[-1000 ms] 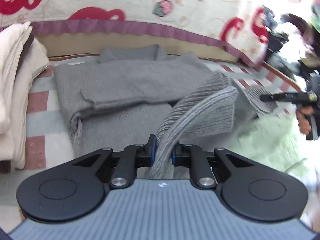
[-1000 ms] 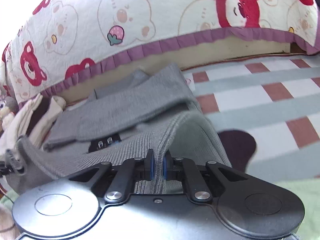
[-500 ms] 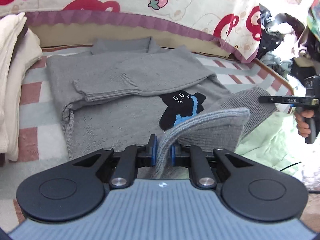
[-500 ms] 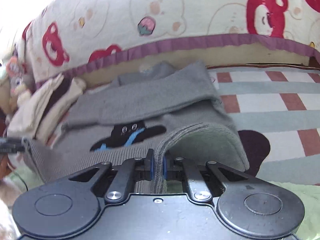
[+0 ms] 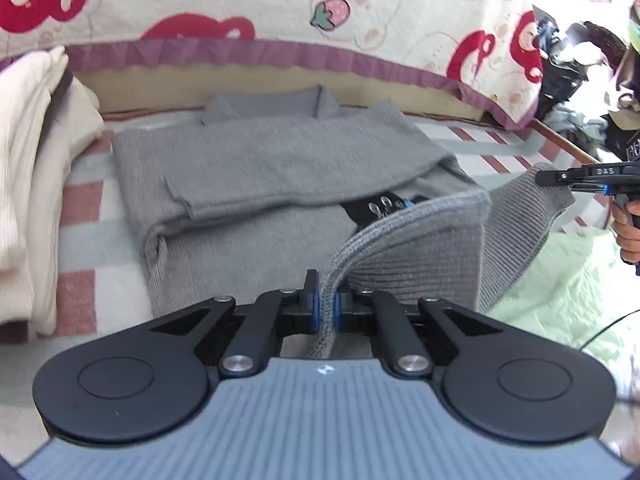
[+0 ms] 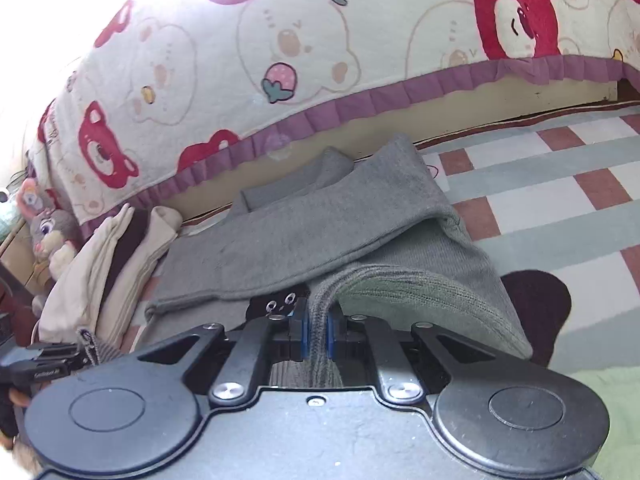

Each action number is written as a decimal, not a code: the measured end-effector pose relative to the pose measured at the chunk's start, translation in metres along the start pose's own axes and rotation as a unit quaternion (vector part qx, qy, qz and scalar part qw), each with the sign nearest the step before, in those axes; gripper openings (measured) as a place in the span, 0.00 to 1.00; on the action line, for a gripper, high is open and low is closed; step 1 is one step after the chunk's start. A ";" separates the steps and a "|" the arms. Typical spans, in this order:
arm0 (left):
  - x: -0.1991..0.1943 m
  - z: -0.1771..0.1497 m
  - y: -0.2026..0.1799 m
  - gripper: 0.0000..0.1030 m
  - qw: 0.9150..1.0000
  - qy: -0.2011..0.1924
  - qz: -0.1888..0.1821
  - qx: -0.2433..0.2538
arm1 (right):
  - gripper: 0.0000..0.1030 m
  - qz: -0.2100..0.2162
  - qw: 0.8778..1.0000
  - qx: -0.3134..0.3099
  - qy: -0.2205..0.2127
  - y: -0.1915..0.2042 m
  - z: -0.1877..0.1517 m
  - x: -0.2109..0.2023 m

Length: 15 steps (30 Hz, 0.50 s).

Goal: Fold clothes
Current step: 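Lift the grey polo side with both grippers and fold it over the cat print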

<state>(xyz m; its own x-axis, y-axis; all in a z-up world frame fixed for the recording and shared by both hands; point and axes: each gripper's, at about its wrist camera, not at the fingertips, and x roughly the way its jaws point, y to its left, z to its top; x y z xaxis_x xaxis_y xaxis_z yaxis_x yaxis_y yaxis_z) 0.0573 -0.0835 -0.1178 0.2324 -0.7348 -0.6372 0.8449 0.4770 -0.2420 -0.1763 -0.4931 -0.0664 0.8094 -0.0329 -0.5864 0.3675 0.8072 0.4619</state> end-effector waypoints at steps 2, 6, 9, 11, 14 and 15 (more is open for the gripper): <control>0.007 0.019 0.004 0.06 1.000 -0.010 0.018 0.014 | 0.10 -0.002 1.000 0.009 0.004 -0.005 0.026 0.019; 0.020 0.087 0.035 0.05 0.996 -0.060 0.058 0.007 | 0.10 -0.007 1.000 -0.021 -0.007 0.008 0.112 0.067; 0.024 0.148 0.058 0.05 0.986 -0.129 0.110 0.004 | 0.10 -0.010 0.996 -0.065 -0.065 0.036 0.187 0.083; 0.017 0.185 0.074 0.05 0.971 -0.192 0.140 -0.011 | 0.10 0.006 0.989 -0.071 -0.131 0.053 0.227 0.074; -0.006 0.209 0.093 0.06 0.945 -0.298 0.125 -0.050 | 0.10 0.075 0.971 -0.039 -0.226 0.059 0.248 0.047; -0.008 0.209 0.098 0.06 0.941 -0.312 0.119 -0.052 | 0.10 0.088 0.964 -0.041 -0.246 0.059 0.246 0.041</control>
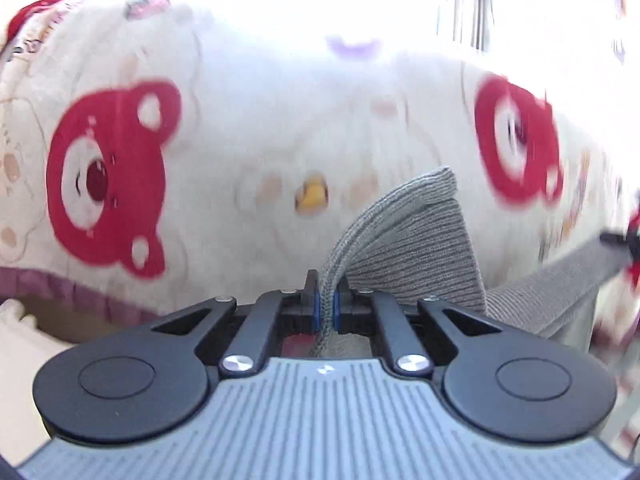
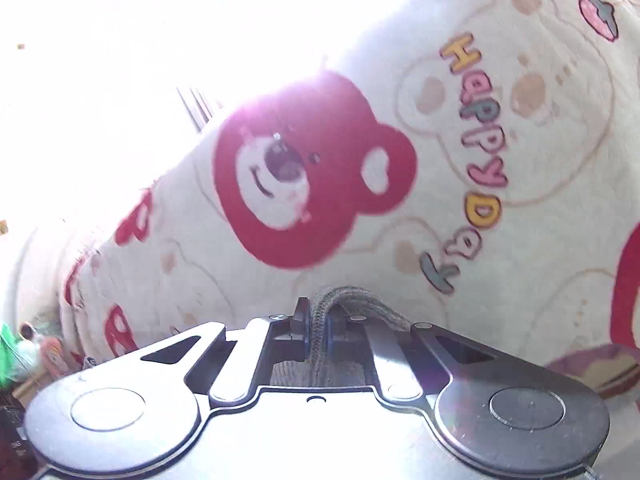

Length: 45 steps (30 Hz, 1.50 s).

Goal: Fold clothes
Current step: 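Lift the grey polo side with both grippers and fold it over the cat print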

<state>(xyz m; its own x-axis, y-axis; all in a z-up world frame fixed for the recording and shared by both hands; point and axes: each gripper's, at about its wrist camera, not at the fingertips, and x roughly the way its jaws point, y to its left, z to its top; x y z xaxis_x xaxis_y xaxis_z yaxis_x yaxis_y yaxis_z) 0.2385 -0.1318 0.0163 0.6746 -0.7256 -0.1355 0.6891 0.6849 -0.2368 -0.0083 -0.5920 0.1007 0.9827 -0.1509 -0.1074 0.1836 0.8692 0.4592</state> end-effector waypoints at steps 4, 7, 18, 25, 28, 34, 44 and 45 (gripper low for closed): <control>0.011 -0.037 0.005 0.06 0.998 0.054 0.015 0.023 | 0.10 -0.061 0.996 -0.021 0.059 -0.030 -0.052 0.000; 0.006 -0.101 0.010 0.06 0.994 0.108 0.001 -0.001 | 0.10 -0.130 0.982 -0.001 0.138 -0.076 -0.110 0.006; -0.007 -0.177 0.034 0.06 0.980 0.187 -0.005 -0.067 | 0.10 -0.155 0.965 0.000 0.210 -0.105 -0.160 -0.001; -0.049 -0.139 0.018 0.05 0.987 0.160 -0.021 -0.027 | 0.09 -0.096 0.982 0.049 0.153 -0.066 -0.131 -0.055; -0.100 -0.118 0.002 0.05 0.987 0.153 -0.039 -0.032 | 0.09 -0.081 0.984 0.065 0.143 -0.036 -0.114 -0.102; -0.208 -0.109 -0.016 0.05 0.971 0.218 -0.055 -0.075 | 0.09 -0.122 0.974 0.070 0.180 0.011 -0.108 -0.227; -0.233 -0.164 -0.044 0.05 0.937 0.341 -0.049 -0.054 | 0.09 -0.250 0.902 0.151 0.317 -0.037 -0.197 -0.276; -0.236 -0.160 -0.045 0.05 0.938 0.339 -0.052 -0.052 | 0.08 -0.241 0.906 0.152 0.313 -0.035 -0.193 -0.276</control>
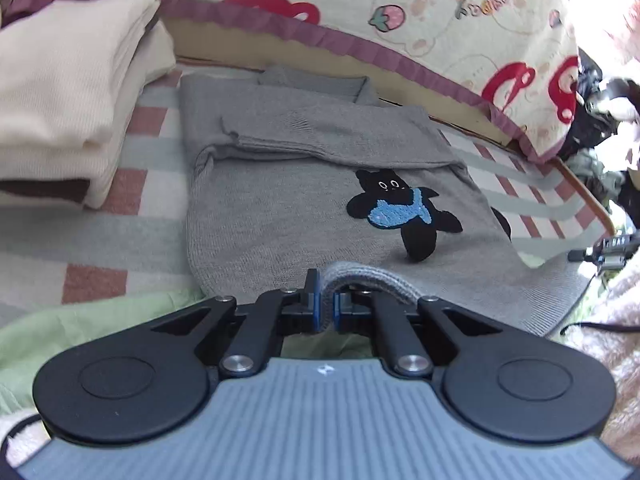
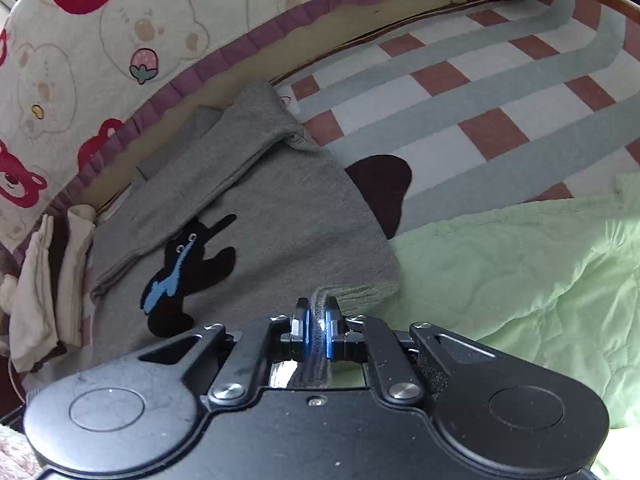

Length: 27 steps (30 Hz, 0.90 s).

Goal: Fold clothes
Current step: 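Lift the grey polo side with both grippers and fold it over the cat print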

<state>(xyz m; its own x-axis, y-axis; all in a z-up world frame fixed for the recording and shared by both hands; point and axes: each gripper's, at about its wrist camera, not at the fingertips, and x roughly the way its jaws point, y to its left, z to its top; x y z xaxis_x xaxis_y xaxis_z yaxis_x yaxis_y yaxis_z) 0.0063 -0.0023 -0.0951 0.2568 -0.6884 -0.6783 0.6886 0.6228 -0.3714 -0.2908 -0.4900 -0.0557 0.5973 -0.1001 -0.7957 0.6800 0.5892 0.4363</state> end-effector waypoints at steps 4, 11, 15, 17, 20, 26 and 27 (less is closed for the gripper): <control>-0.001 0.003 0.007 0.05 1.000 0.005 0.006 -0.011 | 0.09 0.010 0.999 -0.037 -0.019 0.019 0.015 -0.013; 0.002 0.002 0.007 0.06 1.000 0.006 0.021 -0.010 | 0.09 0.008 1.000 -0.020 -0.015 0.010 0.019 -0.003; 0.018 0.025 0.010 0.06 1.000 0.000 0.027 0.007 | 0.08 0.018 0.998 -0.043 -0.039 0.025 0.051 0.012; 0.029 0.057 0.012 0.06 0.999 -0.023 0.035 0.026 | 0.07 0.029 0.995 -0.069 -0.066 0.044 0.081 0.020; 0.046 0.128 0.018 0.05 0.996 -0.078 0.038 0.024 | 0.02 0.049 0.980 -0.133 -0.136 0.095 0.143 0.026; 0.080 0.215 0.005 0.05 0.982 -0.151 0.063 0.089 | 0.03 0.077 0.978 -0.175 -0.085 0.143 0.207 0.065; 0.091 0.210 0.006 0.05 0.984 -0.143 0.060 0.087 | 0.05 0.073 0.978 -0.184 -0.065 0.144 0.203 0.078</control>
<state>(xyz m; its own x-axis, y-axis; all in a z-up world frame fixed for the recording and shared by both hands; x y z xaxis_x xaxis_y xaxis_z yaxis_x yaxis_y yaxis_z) 0.1761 -0.1395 -0.0257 0.5064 -0.7056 -0.4956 0.7414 0.6498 -0.1677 -0.0599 -0.5753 0.0304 0.7416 -0.0802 -0.6660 0.3989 0.8509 0.3417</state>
